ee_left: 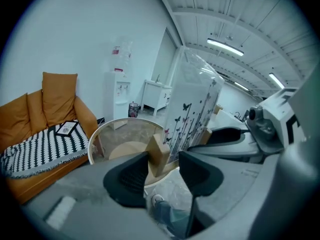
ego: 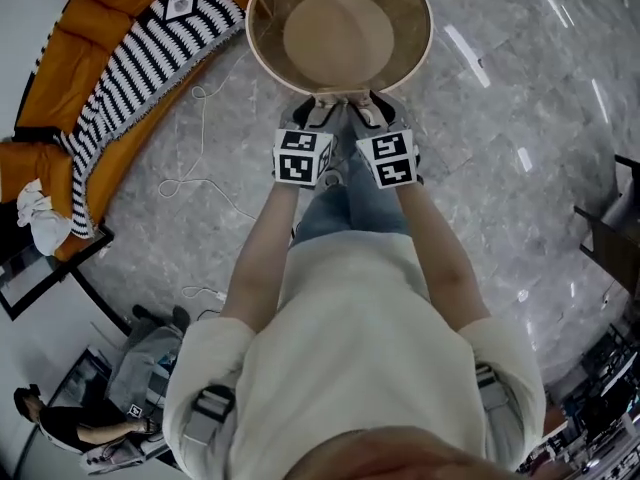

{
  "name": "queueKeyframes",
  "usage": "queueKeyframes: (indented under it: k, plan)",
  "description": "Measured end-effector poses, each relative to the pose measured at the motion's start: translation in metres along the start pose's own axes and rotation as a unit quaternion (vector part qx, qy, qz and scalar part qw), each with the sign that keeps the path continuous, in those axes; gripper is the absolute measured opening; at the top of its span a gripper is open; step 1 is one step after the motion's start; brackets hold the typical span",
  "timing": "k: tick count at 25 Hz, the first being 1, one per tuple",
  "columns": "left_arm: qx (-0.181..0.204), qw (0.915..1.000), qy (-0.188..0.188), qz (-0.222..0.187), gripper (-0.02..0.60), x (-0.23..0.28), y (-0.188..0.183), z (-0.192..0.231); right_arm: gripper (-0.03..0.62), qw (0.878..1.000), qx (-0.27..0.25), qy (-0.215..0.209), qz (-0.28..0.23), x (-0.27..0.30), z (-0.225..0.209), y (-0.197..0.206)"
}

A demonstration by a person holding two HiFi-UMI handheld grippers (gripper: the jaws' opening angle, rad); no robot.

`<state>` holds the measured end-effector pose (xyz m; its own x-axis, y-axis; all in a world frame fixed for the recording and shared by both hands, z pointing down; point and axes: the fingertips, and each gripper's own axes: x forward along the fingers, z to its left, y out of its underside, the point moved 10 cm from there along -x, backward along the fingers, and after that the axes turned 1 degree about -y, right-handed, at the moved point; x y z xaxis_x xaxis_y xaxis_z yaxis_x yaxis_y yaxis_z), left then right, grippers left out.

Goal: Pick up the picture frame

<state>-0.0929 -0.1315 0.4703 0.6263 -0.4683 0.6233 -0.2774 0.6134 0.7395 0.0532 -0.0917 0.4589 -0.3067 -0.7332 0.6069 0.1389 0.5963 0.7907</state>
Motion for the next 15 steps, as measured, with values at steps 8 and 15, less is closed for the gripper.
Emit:
queueKeyframes:
  k: [8,15]
  plan:
    - [0.012,0.9998,0.005,-0.014,0.192,-0.059,0.0,-0.034,0.176,1.0,-0.012,0.005,-0.026,-0.061,0.031,-0.004]
    - [0.016,0.9995,0.008,-0.026,0.192,-0.095,-0.001,-0.053,0.175,0.999,-0.017,0.008,-0.04,-0.097,0.048,-0.007]
